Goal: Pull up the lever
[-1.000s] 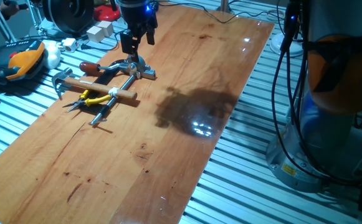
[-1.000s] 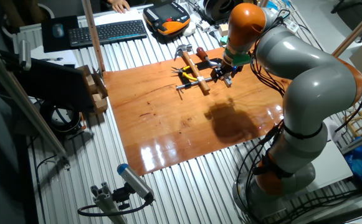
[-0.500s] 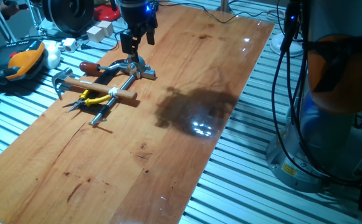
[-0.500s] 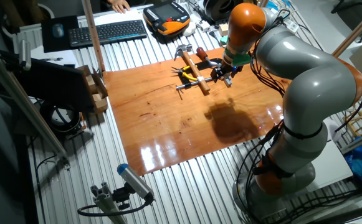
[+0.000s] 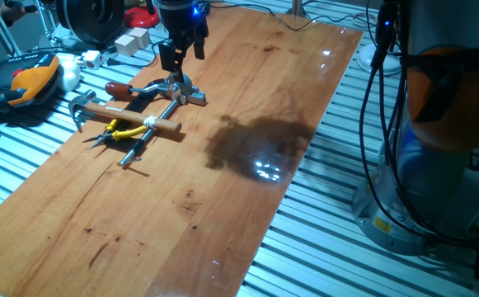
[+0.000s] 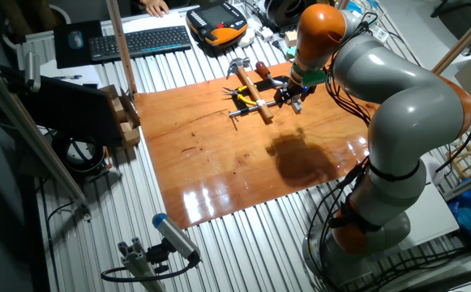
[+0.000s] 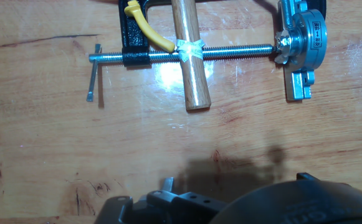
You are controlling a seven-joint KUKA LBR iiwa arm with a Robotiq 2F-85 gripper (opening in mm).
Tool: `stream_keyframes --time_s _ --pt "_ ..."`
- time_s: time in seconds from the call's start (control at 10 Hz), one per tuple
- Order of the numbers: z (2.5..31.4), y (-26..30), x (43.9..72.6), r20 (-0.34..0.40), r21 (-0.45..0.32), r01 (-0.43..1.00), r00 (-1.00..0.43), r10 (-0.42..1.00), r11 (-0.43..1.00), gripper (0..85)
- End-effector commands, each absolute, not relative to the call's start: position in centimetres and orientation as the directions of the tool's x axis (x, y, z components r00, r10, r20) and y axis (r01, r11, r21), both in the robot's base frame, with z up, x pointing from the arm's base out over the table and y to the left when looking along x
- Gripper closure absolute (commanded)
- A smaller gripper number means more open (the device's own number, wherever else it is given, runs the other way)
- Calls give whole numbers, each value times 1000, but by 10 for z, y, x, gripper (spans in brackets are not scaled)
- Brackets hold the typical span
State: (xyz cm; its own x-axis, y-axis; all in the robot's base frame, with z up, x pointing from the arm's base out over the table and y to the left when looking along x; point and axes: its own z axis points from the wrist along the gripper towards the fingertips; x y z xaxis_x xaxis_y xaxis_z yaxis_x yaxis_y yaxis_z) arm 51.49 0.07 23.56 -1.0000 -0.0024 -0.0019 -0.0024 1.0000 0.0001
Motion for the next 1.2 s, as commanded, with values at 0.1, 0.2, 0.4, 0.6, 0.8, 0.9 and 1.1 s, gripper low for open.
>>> stream_keyframes --time_s 0.1,0.2,0.4,0.6,0.8,0.9,1.1 --pt "237 1 515 26 9 -120 -992 -120 993 850" --pt "238 1 514 28 8 -120 -992 -120 993 850" --pt "239 2 514 28 6 -120 -992 -120 993 850" --pt "239 2 514 26 2 -120 -992 -120 993 850" --pt "239 3 514 21 -1 -120 -993 -120 993 850" --pt "239 3 514 17 -4 -120 -993 -120 993 850" --pt "239 2 514 14 -5 -118 -993 -118 993 850"
